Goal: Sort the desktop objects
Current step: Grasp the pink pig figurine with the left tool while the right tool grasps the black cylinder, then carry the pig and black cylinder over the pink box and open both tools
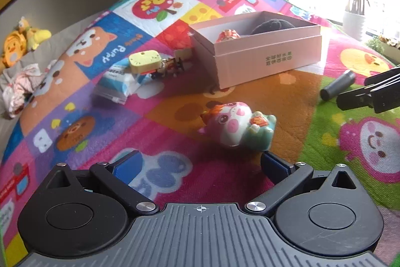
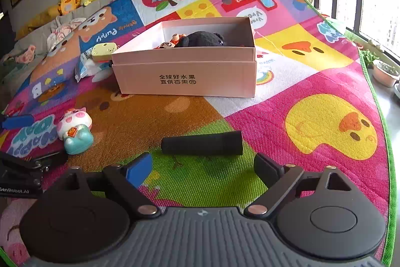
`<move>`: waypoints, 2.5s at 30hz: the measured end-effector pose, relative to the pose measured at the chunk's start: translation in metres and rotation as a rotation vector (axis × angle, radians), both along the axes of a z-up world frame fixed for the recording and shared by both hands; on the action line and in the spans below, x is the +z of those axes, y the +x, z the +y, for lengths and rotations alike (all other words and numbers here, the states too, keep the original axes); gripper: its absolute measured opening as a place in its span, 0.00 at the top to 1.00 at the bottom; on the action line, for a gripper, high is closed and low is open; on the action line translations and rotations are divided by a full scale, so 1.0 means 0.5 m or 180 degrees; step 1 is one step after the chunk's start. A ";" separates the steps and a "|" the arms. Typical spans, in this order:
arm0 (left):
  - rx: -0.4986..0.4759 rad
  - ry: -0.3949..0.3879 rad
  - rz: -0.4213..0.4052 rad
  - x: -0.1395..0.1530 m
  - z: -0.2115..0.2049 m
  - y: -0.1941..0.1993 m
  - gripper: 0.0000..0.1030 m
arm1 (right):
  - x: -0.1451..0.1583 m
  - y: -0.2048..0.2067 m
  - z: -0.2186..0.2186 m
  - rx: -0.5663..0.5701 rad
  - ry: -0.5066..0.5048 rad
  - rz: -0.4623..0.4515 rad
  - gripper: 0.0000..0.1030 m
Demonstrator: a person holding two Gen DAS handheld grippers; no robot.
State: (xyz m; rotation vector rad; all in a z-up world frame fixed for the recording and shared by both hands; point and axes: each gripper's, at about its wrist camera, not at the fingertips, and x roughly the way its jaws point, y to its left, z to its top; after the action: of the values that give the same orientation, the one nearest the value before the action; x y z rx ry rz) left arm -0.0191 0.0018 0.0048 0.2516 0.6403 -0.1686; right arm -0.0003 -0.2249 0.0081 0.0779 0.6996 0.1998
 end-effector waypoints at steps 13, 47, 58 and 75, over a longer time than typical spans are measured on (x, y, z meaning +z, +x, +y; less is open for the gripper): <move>-0.0220 -0.0067 -0.0018 -0.001 -0.058 0.064 0.01 | -0.001 0.000 -0.012 -0.0091 0.0125 0.0000 0.05; -0.0386 -0.0256 -0.0028 -0.003 -0.044 0.020 0.22 | 0.004 0.093 0.055 0.0375 -0.0457 0.0013 0.27; -0.0423 -0.0314 -0.0034 0.021 -0.062 0.025 0.27 | 0.106 0.018 0.005 0.0423 -0.0377 -0.0381 0.27; -0.0246 -0.0374 -0.0431 0.122 -0.146 0.303 0.21 | 0.217 -0.014 -0.056 0.0320 -0.0450 -0.0861 0.27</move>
State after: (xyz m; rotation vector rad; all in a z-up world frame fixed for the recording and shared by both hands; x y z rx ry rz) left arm 0.1323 -0.0714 0.0660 0.1729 0.4846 -0.2604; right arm -0.0075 -0.2528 0.1164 -0.1182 0.4465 0.2513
